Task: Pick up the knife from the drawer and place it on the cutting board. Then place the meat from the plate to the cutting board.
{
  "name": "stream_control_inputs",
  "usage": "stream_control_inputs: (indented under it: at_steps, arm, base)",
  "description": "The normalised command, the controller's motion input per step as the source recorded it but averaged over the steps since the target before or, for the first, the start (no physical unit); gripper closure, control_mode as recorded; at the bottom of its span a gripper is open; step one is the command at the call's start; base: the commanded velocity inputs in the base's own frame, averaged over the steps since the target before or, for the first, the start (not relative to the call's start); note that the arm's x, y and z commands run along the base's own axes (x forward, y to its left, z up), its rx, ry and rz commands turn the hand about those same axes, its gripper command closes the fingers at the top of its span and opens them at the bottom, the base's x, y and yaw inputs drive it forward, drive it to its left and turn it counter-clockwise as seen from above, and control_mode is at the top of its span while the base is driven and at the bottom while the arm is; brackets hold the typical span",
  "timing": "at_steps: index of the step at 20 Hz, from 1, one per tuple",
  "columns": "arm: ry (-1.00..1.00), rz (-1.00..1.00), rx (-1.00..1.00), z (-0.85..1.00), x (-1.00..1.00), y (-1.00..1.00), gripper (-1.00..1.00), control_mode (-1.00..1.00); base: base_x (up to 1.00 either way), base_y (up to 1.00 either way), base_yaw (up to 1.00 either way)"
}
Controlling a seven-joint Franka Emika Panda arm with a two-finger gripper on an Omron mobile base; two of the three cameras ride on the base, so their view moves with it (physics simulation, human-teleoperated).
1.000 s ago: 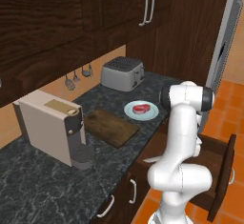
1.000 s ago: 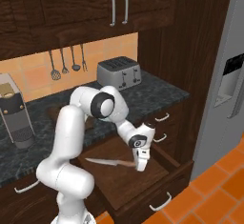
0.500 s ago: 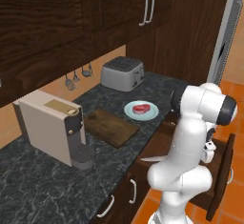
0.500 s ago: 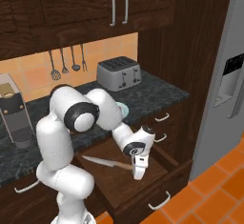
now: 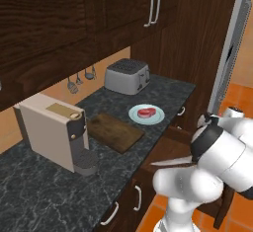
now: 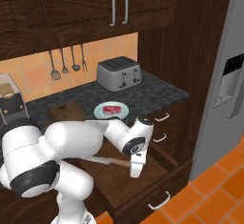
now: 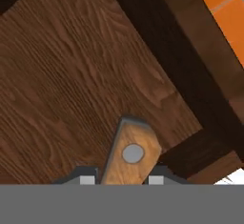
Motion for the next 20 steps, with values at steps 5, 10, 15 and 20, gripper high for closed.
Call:
stream_control_inputs:
  at_steps: [5, 10, 15, 20]
  arm:
    - [0.0, 0.0, 0.0, 1.0, -0.54, -0.03, 1.0, -1.0]
    - [0.0, -0.13, 0.0, 1.0, -0.02, 0.0, 1.0, -1.0]
    - [0.0, -0.29, 0.0, 0.59, 0.63, 0.5, 1.0, -1.0]
    - [0.02, -0.32, 0.0, -0.02, 1.0, 1.0, 1.0, -1.0]
  base:
    - [0.0, 0.0, 0.0]
    - [0.0, 0.0, 0.0]
    - [0.0, 0.0, 0.0]
    - [0.0, 0.0, 0.0]
